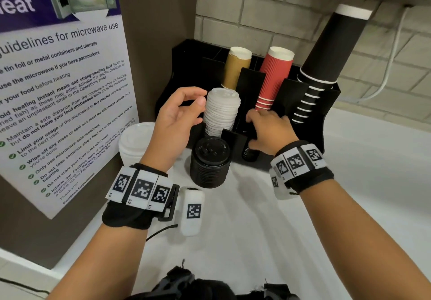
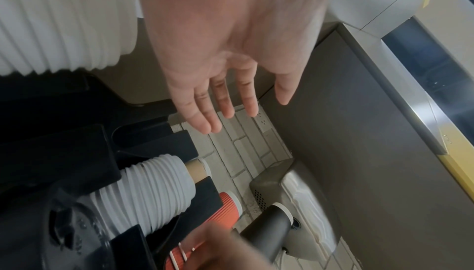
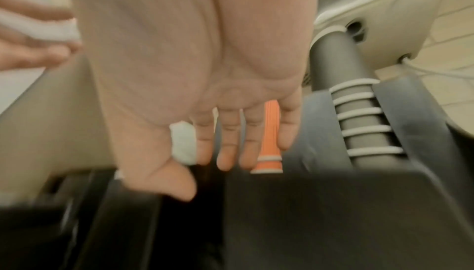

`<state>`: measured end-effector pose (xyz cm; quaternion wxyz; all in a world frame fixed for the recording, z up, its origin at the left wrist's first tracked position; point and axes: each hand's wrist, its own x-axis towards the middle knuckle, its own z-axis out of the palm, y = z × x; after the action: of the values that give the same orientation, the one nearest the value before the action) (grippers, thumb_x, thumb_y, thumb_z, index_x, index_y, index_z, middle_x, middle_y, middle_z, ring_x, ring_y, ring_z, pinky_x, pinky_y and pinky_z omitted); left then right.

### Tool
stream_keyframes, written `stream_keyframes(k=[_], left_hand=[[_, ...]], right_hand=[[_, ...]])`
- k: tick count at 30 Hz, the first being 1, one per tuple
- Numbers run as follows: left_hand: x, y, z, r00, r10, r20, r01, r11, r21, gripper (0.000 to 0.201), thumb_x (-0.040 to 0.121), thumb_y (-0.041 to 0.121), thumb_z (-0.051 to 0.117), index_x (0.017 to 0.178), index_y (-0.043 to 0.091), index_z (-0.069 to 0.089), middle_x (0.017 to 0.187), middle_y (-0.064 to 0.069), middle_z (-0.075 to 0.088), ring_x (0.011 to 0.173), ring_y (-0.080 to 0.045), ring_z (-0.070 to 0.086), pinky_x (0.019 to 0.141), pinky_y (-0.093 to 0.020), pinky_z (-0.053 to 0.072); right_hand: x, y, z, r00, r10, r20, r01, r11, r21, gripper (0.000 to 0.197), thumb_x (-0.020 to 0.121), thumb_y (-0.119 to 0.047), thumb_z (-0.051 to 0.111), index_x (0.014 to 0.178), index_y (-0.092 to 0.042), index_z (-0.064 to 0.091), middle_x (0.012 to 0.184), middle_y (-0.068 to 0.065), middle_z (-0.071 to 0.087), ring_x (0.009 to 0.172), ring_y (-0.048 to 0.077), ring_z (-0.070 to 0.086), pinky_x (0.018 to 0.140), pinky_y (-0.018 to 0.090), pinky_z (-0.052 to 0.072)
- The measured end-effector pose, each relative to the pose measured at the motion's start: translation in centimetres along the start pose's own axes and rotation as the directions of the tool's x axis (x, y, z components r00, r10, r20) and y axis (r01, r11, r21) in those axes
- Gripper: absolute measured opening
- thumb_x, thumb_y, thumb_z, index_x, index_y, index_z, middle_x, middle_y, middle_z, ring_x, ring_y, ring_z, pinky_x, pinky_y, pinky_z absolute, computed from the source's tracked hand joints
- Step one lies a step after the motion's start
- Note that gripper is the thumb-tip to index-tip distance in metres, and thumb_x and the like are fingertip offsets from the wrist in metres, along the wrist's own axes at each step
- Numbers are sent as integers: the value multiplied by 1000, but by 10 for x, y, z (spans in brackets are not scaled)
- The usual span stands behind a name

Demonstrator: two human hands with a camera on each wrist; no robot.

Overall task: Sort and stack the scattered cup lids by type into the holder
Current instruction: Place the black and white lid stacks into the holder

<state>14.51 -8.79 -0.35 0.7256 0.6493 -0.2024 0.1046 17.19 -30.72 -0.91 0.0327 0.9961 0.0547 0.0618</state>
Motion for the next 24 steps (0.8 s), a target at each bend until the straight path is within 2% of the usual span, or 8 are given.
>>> stream_keyframes(k=[2,3,5,6,8,11,17,24], left_hand=[[1,-1,-2,1000,-10,-15,10,1000,5,17,95,23,53,110,23,60,111,13,60,104,-12,62,92,-34,54],[1,-1,-2,1000,-15,-21,15,1000,8,17,95,22,54,110,23,60,112,11,59,105,-14,62,92,-34,54],[1,-2,-3,999,-20,-27,20,1000,17,17,96,16,54,110,24,60,114,8,58,104,-14,62,93,-34,54],[0,-2,-3,999,-20,-28,20,1000,22,19,97,12,54,109,25,60,115,7,58,102,-13,62,93,-35,54],[0,-2,-4,999,-18,-26,19,999,27,22,96,7,55,108,25,61,115,6,58,98,-11,62,92,-35,54],[-2,-4,-7,1000,-15,-25,16,999,41,23,96,7,56,109,25,61,116,6,58,99,-13,63,92,-35,54],[-4,-4,-9,1000,-10,-8,11,999,42,21,93,14,56,108,27,61,112,5,60,106,-24,63,92,-34,54],[-4,-3,-9,1000,7,-4,-6,999,45,20,92,15,57,107,28,62,110,6,61,105,-26,63,94,-36,53]], right_hand=[[-1,-5,-11,986,-38,-163,74,971,226,40,80,-14,64,117,-11,51,113,8,52,104,28,53,86,43,46],[-2,-12,-15,976,-64,-207,137,923,360,35,81,-12,64,113,-9,52,108,8,52,97,26,54,83,43,48],[-8,-31,-17,971,-134,-198,224,799,558,36,81,-20,68,109,-12,48,106,4,46,91,22,53,81,41,50],[-11,-41,-14,972,-168,-162,232,767,599,42,79,-28,71,108,-16,44,108,3,43,92,22,51,81,39,50],[-15,-57,-3,974,-211,-87,221,780,585,57,71,-42,77,108,-20,39,111,2,38,95,24,49,81,39,50],[-17,-70,15,977,-210,-43,204,851,484,72,64,-46,82,114,-20,38,114,3,34,98,30,48,82,43,51],[-15,-79,29,986,-165,-38,164,879,448,71,62,-41,81,112,-25,33,114,3,29,90,33,49,76,45,53],[-16,-84,28,989,-137,-51,145,878,457,73,57,-39,81,110,-26,33,112,2,28,92,32,43,76,48,52]])
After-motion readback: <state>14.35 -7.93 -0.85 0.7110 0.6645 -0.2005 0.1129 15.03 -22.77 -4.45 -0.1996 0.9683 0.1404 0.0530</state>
